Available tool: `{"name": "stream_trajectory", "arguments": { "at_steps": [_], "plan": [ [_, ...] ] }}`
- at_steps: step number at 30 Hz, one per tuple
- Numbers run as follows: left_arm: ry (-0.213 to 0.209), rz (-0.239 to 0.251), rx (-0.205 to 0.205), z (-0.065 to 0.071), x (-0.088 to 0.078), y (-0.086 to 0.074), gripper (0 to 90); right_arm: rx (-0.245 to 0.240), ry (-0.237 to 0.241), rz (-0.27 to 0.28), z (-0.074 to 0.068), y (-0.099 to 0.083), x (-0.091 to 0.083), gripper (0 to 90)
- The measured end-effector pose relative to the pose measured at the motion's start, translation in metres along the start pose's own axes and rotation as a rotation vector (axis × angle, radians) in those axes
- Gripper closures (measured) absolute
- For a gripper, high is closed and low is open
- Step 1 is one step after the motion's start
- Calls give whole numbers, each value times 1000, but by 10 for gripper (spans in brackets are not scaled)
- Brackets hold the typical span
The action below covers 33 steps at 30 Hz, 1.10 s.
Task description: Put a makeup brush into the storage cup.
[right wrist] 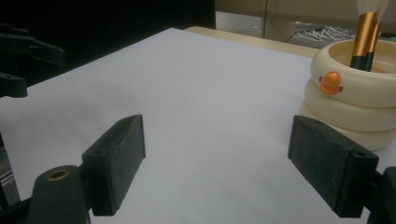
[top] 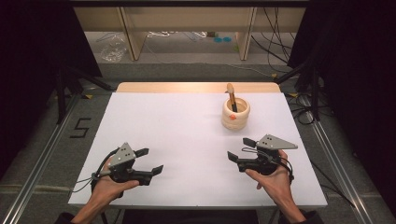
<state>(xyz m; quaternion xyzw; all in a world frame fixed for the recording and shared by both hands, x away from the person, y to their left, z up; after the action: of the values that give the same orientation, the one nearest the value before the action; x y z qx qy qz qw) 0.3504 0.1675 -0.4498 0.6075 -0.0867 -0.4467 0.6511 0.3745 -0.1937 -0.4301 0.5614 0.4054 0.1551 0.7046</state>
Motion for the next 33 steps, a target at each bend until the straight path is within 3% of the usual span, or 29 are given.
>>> {"name": "stream_trajectory", "arguments": {
  "at_steps": [14, 33],
  "plan": [
    [2, 10, -2, 0, -2, 1, 173, -8, 6, -4, -15, -6, -7, 186],
    [6, 8, 0, -1, -2, 1, 172, 1, 1, -18, -19, -15, -12, 185]
  ]
}}
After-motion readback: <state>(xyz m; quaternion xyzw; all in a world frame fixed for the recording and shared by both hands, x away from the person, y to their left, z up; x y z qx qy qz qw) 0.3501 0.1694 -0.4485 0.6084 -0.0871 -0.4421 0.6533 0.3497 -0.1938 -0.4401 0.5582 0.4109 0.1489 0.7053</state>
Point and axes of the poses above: each handheld gripper's, and its own axes: x roughly forward along the jaws, y roughly out of its top, z roughly to its right, the point moved 4 cm from there along x, roughly forward along the jaws, and after that the axes turned 10 degrees about -x, right-handed, at the moved point
